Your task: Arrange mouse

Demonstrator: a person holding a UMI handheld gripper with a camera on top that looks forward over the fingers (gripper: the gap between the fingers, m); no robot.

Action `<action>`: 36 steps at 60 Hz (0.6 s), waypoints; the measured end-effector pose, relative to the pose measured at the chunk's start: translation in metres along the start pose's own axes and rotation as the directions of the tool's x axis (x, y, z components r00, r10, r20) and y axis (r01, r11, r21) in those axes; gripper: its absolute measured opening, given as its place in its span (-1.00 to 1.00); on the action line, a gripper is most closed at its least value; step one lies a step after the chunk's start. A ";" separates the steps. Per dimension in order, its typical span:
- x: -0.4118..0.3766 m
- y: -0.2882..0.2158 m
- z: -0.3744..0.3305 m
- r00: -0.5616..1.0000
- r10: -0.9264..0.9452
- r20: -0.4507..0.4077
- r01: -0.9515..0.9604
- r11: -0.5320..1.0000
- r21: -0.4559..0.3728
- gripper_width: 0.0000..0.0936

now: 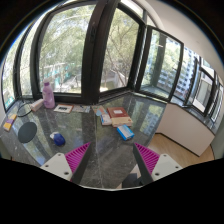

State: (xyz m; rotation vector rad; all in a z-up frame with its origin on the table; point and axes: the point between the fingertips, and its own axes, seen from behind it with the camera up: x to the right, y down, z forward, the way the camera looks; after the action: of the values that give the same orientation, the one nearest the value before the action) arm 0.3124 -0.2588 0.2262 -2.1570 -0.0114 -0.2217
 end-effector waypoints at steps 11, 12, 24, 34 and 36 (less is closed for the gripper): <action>0.003 0.020 -0.011 0.999 0.019 -0.045 -0.020 0.999 -0.025 0.82; 0.003 0.024 -0.013 0.999 0.021 -0.050 -0.022 0.999 -0.029 0.82; -0.026 0.085 -0.024 0.993 0.076 -0.086 -0.083 0.993 -0.081 0.81; -0.090 0.138 -0.016 0.994 0.105 -0.036 -0.109 0.983 -0.149 0.82; -0.107 0.144 -0.012 0.994 0.104 -0.015 -0.105 0.981 -0.161 0.82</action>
State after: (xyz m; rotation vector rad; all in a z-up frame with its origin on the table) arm 0.2189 -0.3412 0.0968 -2.3104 0.1276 -0.1741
